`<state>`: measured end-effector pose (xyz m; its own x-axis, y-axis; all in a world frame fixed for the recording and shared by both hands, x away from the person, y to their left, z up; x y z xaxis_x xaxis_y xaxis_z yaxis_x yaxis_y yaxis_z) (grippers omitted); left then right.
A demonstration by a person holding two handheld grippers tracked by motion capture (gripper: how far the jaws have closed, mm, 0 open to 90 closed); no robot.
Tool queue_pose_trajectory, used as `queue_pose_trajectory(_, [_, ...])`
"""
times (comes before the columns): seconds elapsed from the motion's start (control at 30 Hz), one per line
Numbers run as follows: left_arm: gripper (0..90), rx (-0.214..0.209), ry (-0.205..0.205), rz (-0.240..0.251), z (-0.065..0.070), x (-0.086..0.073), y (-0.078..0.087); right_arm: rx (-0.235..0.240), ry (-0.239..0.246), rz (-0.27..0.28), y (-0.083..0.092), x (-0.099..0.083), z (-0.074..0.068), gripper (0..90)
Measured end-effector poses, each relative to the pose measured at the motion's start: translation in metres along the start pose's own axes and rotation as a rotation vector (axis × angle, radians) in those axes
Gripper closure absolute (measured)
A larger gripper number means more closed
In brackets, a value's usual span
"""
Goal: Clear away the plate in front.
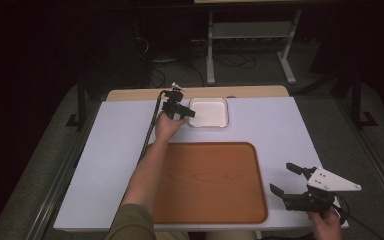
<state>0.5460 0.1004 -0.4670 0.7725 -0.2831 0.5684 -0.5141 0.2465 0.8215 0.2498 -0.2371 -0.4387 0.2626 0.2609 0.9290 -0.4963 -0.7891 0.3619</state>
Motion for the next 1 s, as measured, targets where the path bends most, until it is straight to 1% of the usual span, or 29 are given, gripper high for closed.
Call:
queue_pose_trajectory(0.03, [52.1,0.001,0.009,-0.018,0.000,-0.001,-0.005,0.000,0.001,0.000,0.000,0.000,0.000,12.5])
queue_pose_trajectory(0.07, [54.2,0.001,0.009,-0.018,0.000,-0.001,-0.005,0.000,0.001,0.000,0.000,0.000,0.000,12.5])
queue_pose_trajectory(0.1, [56.2,0.017,0.018,-0.031,0.000,-0.002,-0.008,0.001,0.003,0.001,0.000,0.000,0.000,12.5])
queue_pose_trajectory(0.13, [57.9,0.017,0.018,-0.031,0.000,-0.002,-0.008,0.001,0.003,0.001,0.000,0.000,0.000,12.5])
queue_pose_trajectory(0.17, [59.0,0.035,0.028,-0.047,0.000,-0.004,-0.012,0.000,0.002,0.001,0.000,0.000,0.000,12.5])
queue_pose_trajectory(0.2, [60.3,0.035,0.028,-0.047,0.000,-0.004,-0.012,0.000,0.002,0.001,0.000,0.000,0.000,12.5])
queue_pose_trajectory(0.23, [62.1,0.051,0.029,-0.061,-0.001,-0.005,-0.015,0.000,0.003,0.001,0.000,0.000,0.000,12.5])
queue_pose_trajectory(0.27, [62.1,0.048,0.036,-0.071,-0.001,-0.007,-0.017,0.000,0.003,0.001,0.000,0.000,0.000,12.5])
queue_pose_trajectory(0.3, [64.9,0.038,0.041,-0.073,-0.002,-0.007,-0.018,0.001,0.003,0.001,0.001,0.000,0.000,12.5])
queue_pose_trajectory(0.37, [67.5,0.030,0.048,-0.073,-0.002,-0.007,-0.018,0.001,0.003,0.002,0.001,0.000,0.000,12.5])
queue_pose_trajectory(0.4, [70.5,0.030,0.048,-0.073,-0.002,-0.007,-0.018,0.000,0.004,0.001,0.001,0.000,0.000,12.5])
queue_pose_trajectory(0.43, [72.3,0.016,0.057,-0.078,-0.001,-0.007,-0.019,0.002,0.003,0.000,0.000,0.000,0.000,12.5])
queue_pose_trajectory(0.47, [74.8,0.016,0.057,-0.078,-0.001,-0.007,-0.019,0.002,0.003,0.000,0.000,0.000,0.000,12.5])
queue_pose_trajectory(0.5, [74.8,0.009,0.056,-0.077,0.001,-0.007,-0.020,0.004,0.003,-0.001,0.000,0.000,0.000,12.5])
queue_pose_trajectory(0.53, [77.8,0.016,0.064,-0.074,0.002,-0.007,-0.020,0.005,0.004,-0.002,0.000,0.000,0.000,12.5])
queue_pose_trajectory(0.57, [78.4,0.020,0.078,-0.075,0.002,-0.007,-0.020,0.004,0.006,-0.002,0.000,0.000,0.000,12.5])
queue_pose_trajectory(0.6, [79.0,0.015,0.095,-0.078,0.001,-0.007,-0.020,0.005,0.006,-0.002,0.000,0.000,0.000,12.5])
queue_pose_trajectory(0.63, [80.6,0.000,0.113,-0.078,0.001,-0.007,-0.021,0.006,0.006,-0.001,0.000,0.000,-0.001,12.5])
queue_pose_trajectory(0.7, [84.4,-0.022,0.127,-0.065,0.002,-0.008,-0.021,0.005,0.005,-0.001,0.000,0.000,-0.001,12.5])
queue_pose_trajectory(0.73, [86.0,-0.022,0.127,-0.065,0.002,-0.008,-0.021,0.005,0.005,-0.001,0.000,0.000,-0.001,12.5])
queue_pose_trajectory(0.77, [87.1,-0.030,0.153,-0.055,0.002,-0.008,-0.022,0.005,0.003,-0.001,0.000,0.000,-0.001,12.5])
queue_pose_trajectory(0.8, [87.7,-0.030,0.153,-0.055,0.002,-0.008,-0.022,0.005,0.003,-0.001,0.000,0.000,-0.001,12.5])
queue_pose_trajectory(0.87, [88.3,-0.047,0.192,-0.055,0.001,-0.008,-0.023,0.004,0.004,-0.001,0.001,0.000,-0.001,12.5])
queue_pose_trajectory(0.9, [88.8,-0.063,0.221,-0.052,0.000,-0.009,-0.023,0.005,0.003,-0.001,0.001,0.000,-0.001,12.5])
queue_pose_trajectory(0.93, [88.9,-0.063,0.221,-0.052,0.000,-0.009,-0.023,0.005,0.003,-0.001,0.001,0.000,-0.001,12.5])
queue_pose_trajectory(1.0, [89.0,-0.076,0.247,-0.047,-0.001,-0.010,-0.023,0.006,-0.002,0.004,0.001,0.000,-0.001,12.5])
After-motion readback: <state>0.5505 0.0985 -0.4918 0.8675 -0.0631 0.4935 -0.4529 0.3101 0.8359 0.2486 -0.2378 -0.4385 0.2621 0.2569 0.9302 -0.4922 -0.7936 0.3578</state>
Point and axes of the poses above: each handheld gripper's, and its own axes: y roughly backward along the jaws, x roughly out of its top, z roughly to its right, the point moved 5 cm from there along -y, roughly forward along the jaws, and after that the axes turned 13 degrees about x, right-handed, at the moved point
